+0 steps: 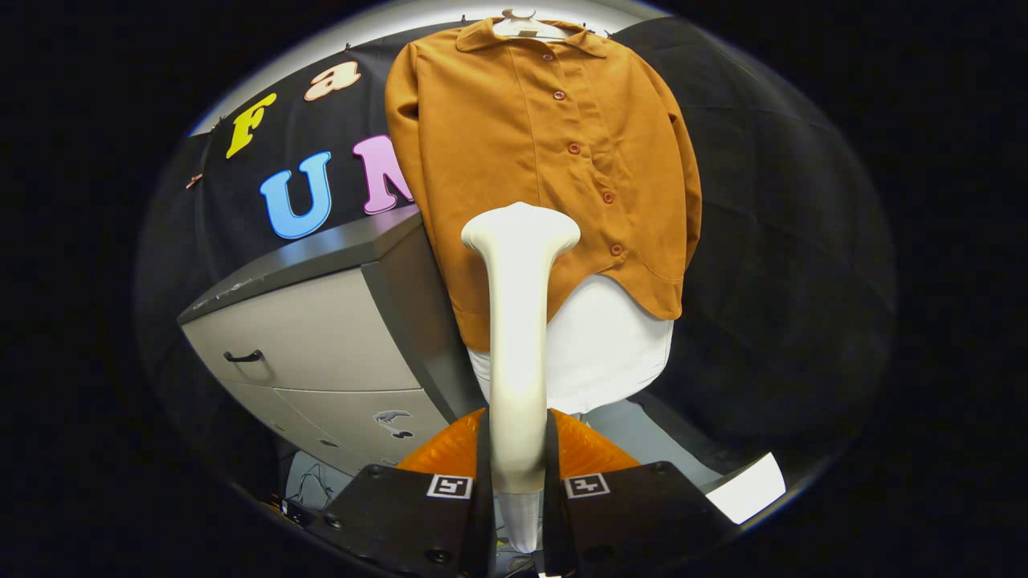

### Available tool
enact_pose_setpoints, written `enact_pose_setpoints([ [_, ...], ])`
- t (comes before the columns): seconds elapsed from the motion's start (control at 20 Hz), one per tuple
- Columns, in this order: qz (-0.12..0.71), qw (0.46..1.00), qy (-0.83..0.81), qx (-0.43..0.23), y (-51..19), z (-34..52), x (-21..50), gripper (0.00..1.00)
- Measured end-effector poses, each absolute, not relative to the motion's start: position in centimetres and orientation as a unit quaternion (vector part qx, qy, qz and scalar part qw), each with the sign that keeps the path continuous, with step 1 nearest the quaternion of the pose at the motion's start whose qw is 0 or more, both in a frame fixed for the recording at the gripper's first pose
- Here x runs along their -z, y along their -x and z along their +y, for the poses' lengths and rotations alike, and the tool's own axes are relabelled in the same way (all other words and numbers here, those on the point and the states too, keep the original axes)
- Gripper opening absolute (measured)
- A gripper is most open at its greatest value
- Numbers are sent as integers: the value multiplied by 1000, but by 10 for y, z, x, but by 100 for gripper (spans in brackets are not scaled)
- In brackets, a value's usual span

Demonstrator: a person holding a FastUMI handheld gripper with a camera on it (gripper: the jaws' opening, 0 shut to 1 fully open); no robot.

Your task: Iron the clothes twice with a garment steamer, once on the left side and once on the right side.

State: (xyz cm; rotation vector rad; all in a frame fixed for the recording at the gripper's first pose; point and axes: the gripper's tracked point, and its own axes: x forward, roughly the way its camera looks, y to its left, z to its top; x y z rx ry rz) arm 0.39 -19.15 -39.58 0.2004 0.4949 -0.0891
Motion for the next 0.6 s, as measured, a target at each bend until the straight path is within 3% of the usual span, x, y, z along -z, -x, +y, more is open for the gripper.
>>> enact_pose_setpoints([
  [0.6, 43, 996, -66, 37, -31, -214, 176, 26],
])
